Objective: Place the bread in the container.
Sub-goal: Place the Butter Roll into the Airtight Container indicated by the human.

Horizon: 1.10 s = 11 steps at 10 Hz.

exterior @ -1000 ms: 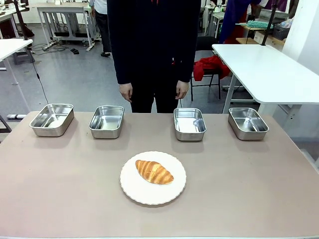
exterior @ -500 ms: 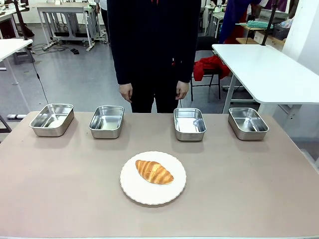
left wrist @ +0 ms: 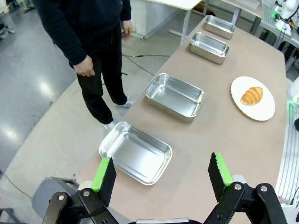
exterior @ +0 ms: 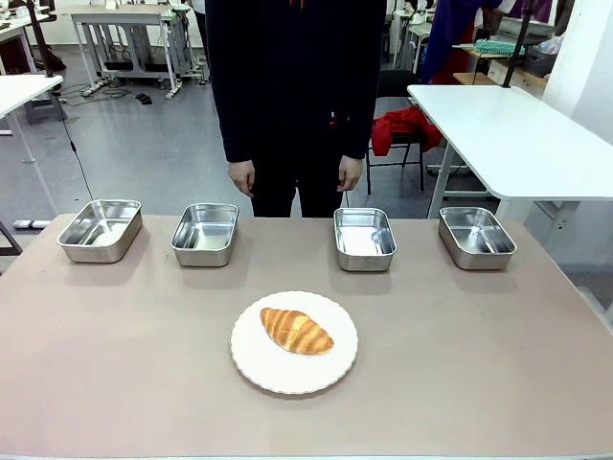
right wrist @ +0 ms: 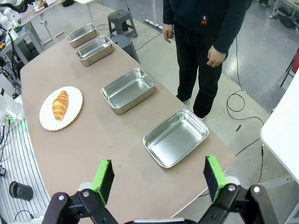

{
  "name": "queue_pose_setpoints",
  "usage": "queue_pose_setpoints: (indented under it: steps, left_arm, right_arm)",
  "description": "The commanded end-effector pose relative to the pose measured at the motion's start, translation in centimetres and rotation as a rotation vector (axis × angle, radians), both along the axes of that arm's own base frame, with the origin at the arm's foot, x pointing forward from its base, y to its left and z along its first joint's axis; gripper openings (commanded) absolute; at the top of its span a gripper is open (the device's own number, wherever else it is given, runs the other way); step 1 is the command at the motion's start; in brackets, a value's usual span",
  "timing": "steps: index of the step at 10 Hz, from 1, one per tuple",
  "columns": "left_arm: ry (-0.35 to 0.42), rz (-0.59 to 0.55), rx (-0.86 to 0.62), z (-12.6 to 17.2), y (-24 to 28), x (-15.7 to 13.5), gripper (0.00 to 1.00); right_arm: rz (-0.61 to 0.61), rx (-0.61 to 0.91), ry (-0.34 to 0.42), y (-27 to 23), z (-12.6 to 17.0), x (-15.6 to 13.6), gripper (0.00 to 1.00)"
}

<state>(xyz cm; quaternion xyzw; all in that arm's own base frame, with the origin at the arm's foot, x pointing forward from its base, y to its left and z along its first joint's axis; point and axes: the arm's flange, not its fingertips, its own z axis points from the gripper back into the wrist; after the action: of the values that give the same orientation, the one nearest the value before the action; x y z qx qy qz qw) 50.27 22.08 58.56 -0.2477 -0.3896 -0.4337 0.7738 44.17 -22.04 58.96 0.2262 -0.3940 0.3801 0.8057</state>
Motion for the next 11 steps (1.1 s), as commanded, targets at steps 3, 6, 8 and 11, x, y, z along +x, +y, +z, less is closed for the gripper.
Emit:
queue_pose_setpoints:
  steps: [3, 6, 8, 11]
  left_arm:
    - [-0.01, -0.002, 0.003, 0.11, -0.01, 0.01, 1.0]
    - [-0.01, -0.002, 0.003, 0.11, -0.01, 0.01, 1.0]
    - [-0.01, -0.002, 0.003, 0.11, -0.01, 0.01, 1.0]
    - [-0.01, -0.002, 0.003, 0.11, -0.01, 0.01, 1.0]
  right_arm:
    - [0.004, 0.004, -0.008, 0.21, 0.22, 0.04, 1.0]
    - [0.004, 0.004, -0.008, 0.21, 0.22, 0.04, 1.0]
    - [0.004, 0.004, -0.008, 0.21, 0.22, 0.04, 1.0]
    - [0.004, 0.004, -0.008, 0.21, 0.22, 0.04, 1.0]
